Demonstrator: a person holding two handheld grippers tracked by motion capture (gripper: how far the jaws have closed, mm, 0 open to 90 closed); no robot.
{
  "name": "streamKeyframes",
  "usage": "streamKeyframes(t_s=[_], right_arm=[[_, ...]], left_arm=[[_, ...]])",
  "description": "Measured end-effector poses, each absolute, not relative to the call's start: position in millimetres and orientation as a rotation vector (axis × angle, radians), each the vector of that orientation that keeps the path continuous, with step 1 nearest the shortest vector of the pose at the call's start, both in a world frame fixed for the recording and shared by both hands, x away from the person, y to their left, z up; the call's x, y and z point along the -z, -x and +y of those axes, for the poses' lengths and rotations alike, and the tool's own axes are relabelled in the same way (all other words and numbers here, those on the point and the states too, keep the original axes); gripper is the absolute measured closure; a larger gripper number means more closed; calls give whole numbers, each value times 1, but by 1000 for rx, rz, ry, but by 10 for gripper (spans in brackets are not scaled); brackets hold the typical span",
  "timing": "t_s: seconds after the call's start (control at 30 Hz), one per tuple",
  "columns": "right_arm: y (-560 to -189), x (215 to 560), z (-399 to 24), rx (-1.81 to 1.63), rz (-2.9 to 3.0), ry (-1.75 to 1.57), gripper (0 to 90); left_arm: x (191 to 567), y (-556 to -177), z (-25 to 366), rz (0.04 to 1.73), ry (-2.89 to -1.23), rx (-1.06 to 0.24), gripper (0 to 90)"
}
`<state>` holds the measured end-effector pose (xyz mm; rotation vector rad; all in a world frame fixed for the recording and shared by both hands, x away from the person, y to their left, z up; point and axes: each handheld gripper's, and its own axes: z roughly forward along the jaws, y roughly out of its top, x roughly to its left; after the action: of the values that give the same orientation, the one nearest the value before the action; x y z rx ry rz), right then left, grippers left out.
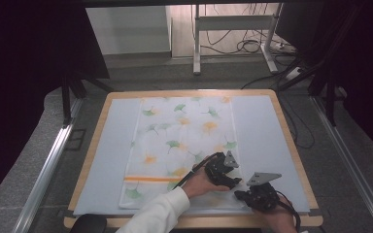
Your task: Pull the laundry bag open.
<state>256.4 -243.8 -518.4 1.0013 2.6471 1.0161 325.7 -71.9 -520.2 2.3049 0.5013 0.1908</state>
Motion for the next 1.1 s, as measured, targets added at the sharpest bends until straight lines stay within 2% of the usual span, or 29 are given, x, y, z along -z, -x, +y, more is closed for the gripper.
streamKeyframes(t_s=[0.4, 0.47, 0.57, 0.6, 0.63, 0.77, 0.83, 1.1], right_arm=[[-257, 518, -244, -1017, 2650, -1004, 888], [-257, 518, -244, -1016, 2650, -1004, 888], [-257, 518, -244, -1015, 2648, -1002, 888], [-257, 518, -244, -1015, 2649, -1003, 888], [-257, 518, -244, -1018, 2650, -1003, 888], [-257, 519, -244, -1018, 2651, -1002, 888], [-257, 519, -244, -1019, 2652, -1004, 888], [-257, 518, -244, -1019, 2655, -1003, 888]], left_arm=[[524, -327, -81, 475, -2334, -159, 450], [524, -327, -81, 475, -2332, -154, 491], [523, -330, -80, 481, -2331, -92, 647], [522, -332, -79, 501, -2332, -75, 647], [523, -334, -77, 505, -2327, -43, 697], [522, -333, -77, 489, -2333, -46, 770], [521, -333, -76, 500, -2328, -60, 804], [520, -329, -76, 473, -2339, -104, 816]])
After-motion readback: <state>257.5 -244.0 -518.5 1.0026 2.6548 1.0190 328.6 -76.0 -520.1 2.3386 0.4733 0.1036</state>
